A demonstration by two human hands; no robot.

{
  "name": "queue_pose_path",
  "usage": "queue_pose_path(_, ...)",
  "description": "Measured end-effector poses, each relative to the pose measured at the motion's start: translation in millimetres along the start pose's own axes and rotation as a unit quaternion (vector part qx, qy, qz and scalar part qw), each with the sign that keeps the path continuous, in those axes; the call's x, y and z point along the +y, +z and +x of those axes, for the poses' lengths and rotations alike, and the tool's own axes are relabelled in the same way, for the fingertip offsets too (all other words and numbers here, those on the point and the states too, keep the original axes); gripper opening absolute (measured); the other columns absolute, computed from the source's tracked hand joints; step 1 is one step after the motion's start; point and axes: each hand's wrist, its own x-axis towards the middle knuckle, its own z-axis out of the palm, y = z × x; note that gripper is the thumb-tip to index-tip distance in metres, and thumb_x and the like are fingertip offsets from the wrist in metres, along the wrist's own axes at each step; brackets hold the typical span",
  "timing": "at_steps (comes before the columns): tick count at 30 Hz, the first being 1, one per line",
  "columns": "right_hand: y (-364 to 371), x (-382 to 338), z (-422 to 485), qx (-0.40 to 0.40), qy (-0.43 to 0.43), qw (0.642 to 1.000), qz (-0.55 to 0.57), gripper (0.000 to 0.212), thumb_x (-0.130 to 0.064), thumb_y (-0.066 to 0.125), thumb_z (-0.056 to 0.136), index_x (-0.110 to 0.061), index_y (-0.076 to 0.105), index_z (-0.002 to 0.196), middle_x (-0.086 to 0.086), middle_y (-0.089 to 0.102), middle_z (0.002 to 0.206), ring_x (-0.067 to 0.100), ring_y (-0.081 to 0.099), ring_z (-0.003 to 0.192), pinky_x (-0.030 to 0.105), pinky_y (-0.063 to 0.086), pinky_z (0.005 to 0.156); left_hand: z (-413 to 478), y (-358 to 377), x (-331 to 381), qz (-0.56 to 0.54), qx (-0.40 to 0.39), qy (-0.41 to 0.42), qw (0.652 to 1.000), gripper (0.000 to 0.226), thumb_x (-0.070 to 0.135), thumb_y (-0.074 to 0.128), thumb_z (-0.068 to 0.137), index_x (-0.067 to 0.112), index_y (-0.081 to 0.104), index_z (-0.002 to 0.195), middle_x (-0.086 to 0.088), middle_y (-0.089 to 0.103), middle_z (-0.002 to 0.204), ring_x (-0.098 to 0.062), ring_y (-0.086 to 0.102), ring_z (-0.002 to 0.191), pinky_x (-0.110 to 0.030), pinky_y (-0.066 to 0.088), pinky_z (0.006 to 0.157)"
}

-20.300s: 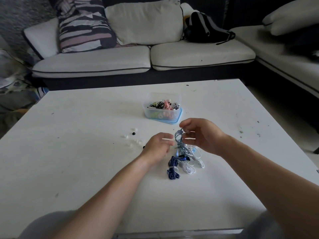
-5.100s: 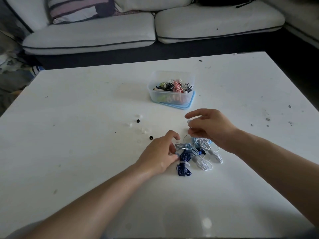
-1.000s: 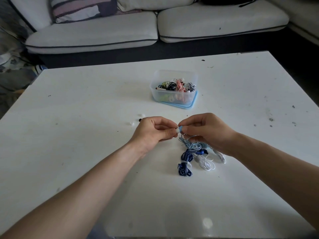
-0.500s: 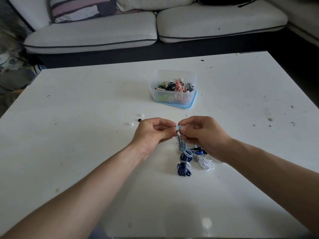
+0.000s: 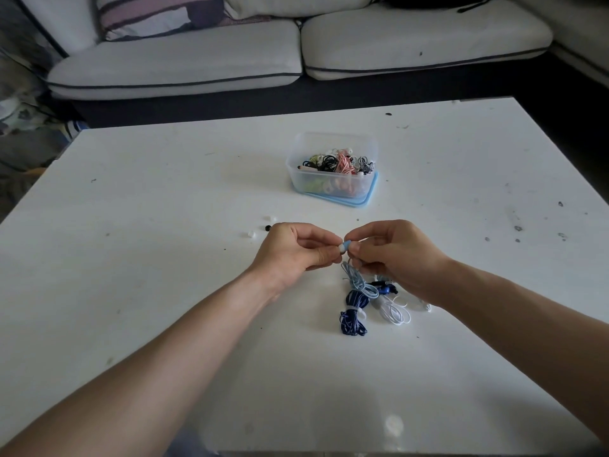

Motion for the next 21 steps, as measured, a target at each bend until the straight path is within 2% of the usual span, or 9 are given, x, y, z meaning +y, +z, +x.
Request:
queue_pose_path(5, -3.0, -4.1, -1.3, -0.041, 0.024, 0.999, -0.003, 0.009, -0.002, 0.069, 0.089, 0.001, 0.071, 0.097, 0.014, 0.065, 0.071, 0.018, 0.06, 0.061, 0.03, 0.053, 0.066, -0.5, -3.2, 4.4, 0.055, -0.019, 0.014, 0.998, 0.016, -0.006, 0.077, 0.076, 0.006, 0.074, 0.085, -0.015, 0.075, 0.08, -0.016, 0.073, 0.071, -0.019, 0.056, 0.068)
queue_pose_path(10, -3.5, -5.9, -2.3, -0.045, 0.02, 0.999, 0.001, 0.013, -0.002, 0.068, 0.089, 0.004, 0.069, 0.1, 0.013, 0.065, 0.069, 0.016, 0.061, 0.057, 0.028, 0.052, 0.061, -1.1, -0.4, 1.5, 0.036, -0.003, 0.019, 0.999, 0.015, -0.005, 0.077, 0.076, 0.004, 0.073, 0.087, -0.013, 0.075, 0.078, -0.017, 0.073, 0.071, -0.02, 0.056, 0.068)
queue_pose_path(15, -1.3, -4.9, -1.4, -0.021, -0.008, 1.0, -0.018, 0.01, -0.004, 0.072, 0.088, 0.0, 0.071, 0.097, 0.016, 0.068, 0.073, 0.021, 0.062, 0.066, 0.032, 0.055, 0.067, -1.5, 0.8, 1.5, -0.017, 0.009, -0.004, 1.0, 0.014, 0.0, 0.078, 0.076, 0.005, 0.073, 0.089, -0.012, 0.075, 0.078, -0.017, 0.073, 0.073, -0.02, 0.056, 0.068)
queue_pose_path(21, -2.4, -8.1, -2.2, 0.012, -0.076, 0.99, -0.118, 0.01, -0.01, 0.076, 0.085, -0.007, 0.073, 0.093, 0.012, 0.074, 0.074, 0.023, 0.064, 0.067, 0.046, 0.058, 0.078, -0.8, 3.9, -2.3, -0.114, 0.014, -0.054, 0.992, 0.015, -0.005, 0.072, 0.077, 0.007, 0.072, 0.087, -0.011, 0.075, 0.079, -0.019, 0.073, 0.074, -0.021, 0.057, 0.07)
